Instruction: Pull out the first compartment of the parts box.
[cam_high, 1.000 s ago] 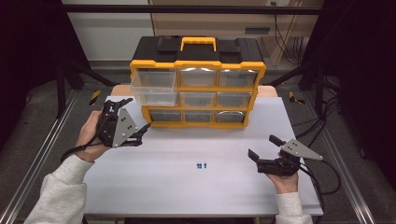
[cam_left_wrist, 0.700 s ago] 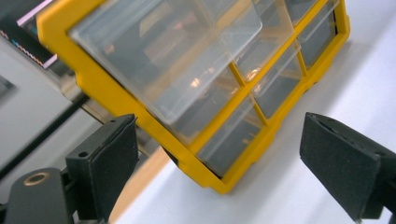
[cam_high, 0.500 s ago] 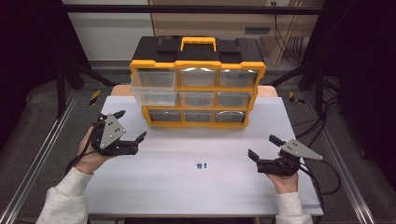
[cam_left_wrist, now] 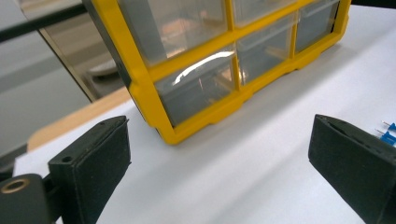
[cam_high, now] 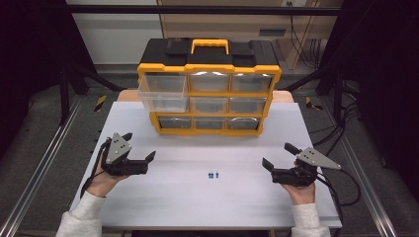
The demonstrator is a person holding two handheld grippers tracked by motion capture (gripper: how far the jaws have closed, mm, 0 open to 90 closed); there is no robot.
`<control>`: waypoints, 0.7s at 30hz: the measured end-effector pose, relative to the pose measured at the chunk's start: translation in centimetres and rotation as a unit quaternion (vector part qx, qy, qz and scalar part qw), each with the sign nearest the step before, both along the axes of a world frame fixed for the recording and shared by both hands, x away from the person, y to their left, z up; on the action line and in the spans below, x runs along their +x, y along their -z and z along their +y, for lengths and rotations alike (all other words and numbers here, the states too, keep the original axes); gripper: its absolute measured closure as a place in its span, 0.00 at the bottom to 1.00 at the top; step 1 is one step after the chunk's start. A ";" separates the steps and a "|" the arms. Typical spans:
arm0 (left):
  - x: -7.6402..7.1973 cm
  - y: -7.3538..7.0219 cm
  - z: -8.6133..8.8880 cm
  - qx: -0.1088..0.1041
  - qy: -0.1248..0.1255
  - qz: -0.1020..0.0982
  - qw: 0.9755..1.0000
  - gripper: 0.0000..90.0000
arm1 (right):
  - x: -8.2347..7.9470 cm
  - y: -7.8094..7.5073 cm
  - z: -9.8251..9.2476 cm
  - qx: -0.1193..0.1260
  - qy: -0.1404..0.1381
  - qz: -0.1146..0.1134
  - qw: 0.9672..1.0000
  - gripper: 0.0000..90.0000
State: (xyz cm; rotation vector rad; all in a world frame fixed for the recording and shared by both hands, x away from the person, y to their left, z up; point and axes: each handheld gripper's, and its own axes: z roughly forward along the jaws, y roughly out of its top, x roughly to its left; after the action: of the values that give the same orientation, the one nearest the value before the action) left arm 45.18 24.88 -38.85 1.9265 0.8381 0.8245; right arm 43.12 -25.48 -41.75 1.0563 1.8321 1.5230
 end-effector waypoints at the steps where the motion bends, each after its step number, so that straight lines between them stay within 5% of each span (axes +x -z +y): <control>1: 0.0 0.0 0.0 0.000 0.000 0.000 1.000 0.06 | 0.0 0.0 0.0 -0.001 0.001 0.000 1.000 0.01; 3: 0.0 0.7 -0.1 -0.015 -0.009 0.008 1.000 0.06 | 0.0 0.0 -0.1 -0.001 -0.001 -0.001 1.000 0.01; 11: -0.1 1.8 -0.6 -0.019 -0.014 0.021 0.999 0.05 | 0.0 0.1 0.0 0.001 0.001 0.000 1.000 0.01; 21: 0.0 2.9 -2.3 -0.018 0.010 0.047 0.999 0.04 | 0.0 0.1 -0.1 0.003 0.000 0.005 1.000 0.01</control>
State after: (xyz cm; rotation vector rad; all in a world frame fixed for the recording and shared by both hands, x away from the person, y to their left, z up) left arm 45.23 22.56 -41.78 1.9517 0.8820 0.7058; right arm 43.10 -25.58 -41.90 1.0684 1.8340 1.5264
